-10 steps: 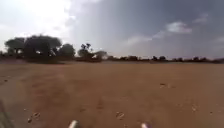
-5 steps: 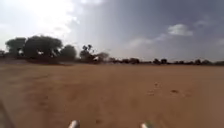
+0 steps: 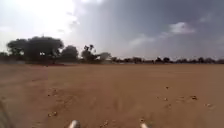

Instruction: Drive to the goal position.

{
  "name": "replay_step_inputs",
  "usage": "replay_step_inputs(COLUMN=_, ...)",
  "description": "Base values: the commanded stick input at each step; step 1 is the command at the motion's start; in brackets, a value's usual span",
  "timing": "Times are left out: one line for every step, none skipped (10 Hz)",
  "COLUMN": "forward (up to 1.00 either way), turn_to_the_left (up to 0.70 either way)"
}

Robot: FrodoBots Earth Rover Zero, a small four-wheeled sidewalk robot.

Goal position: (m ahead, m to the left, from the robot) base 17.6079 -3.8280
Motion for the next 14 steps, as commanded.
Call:
replay_step_inputs(forward=1.00, turn_to_the_left=0.00)
replay_step_inputs(forward=1.00, turn_to_the_left=0.00)
replay_step_inputs(forward=1.00, turn_to_the_left=0.00)
replay_step_inputs(forward=1.00, turn_to_the_left=0.00)
replay_step_inputs(forward=1.00, turn_to_the_left=0.00)
replay_step_inputs(forward=1.00, turn_to_the_left=0.00)
replay_step_inputs(forward=1.00, turn_to_the_left=0.00)
replay_step_inputs(forward=1.00, turn_to_the_left=0.00)
replay_step_inputs(forward=1.00, turn_to_the_left=0.00)
replay_step_inputs(forward=1.00, turn_to_the_left=0.00)
replay_step_inputs(forward=1.00, turn_to_the_left=0.00)
replay_step_inputs(forward=1.00, turn_to_the_left=0.00)
replay_step_inputs(forward=1.00, turn_to_the_left=0.00)
replay_step_inputs(forward=1.00, turn_to_the_left=0.00)
